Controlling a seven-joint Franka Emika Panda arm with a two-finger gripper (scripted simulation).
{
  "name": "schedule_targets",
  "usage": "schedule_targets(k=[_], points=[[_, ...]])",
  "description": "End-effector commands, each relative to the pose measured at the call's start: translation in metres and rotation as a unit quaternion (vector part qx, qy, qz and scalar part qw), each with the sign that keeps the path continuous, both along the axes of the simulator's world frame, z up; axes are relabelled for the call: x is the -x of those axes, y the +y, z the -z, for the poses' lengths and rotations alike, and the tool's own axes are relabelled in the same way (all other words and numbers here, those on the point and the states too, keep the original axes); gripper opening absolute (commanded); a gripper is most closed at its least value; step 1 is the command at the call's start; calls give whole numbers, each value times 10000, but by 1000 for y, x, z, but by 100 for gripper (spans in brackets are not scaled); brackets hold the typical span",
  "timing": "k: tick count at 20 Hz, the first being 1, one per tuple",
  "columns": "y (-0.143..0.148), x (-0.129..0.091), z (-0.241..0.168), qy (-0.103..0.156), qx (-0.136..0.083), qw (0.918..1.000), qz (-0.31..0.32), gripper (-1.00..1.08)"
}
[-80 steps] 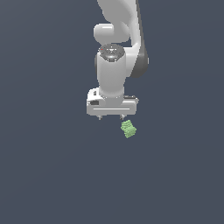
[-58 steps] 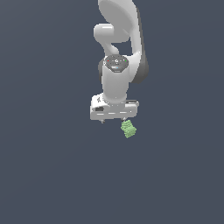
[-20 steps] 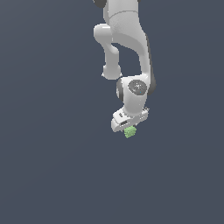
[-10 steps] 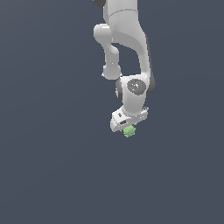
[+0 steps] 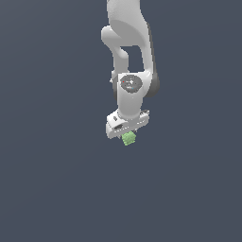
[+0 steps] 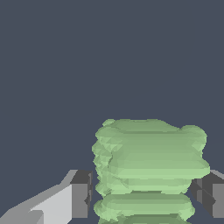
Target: Pick up the object and move it to a goal position.
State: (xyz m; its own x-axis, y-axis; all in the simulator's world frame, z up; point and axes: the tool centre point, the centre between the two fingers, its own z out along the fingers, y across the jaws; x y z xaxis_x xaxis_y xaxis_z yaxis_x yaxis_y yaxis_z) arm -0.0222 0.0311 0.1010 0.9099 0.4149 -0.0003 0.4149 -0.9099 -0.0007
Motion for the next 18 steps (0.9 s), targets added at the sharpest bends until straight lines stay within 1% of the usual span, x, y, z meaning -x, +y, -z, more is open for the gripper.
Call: schedule_targets(k=[1, 6, 10, 14, 18], points=[[-24, -2, -18, -5, -2, 10000, 4, -100], [-72, -5, -52, -4, -5, 10000, 3, -100], [-99, -8, -72, -4, -5, 10000, 3, -100], [-116, -11, -83, -4, -2, 10000, 3, -100], [-121, -12, -87, -4, -2, 10000, 3, -100]])
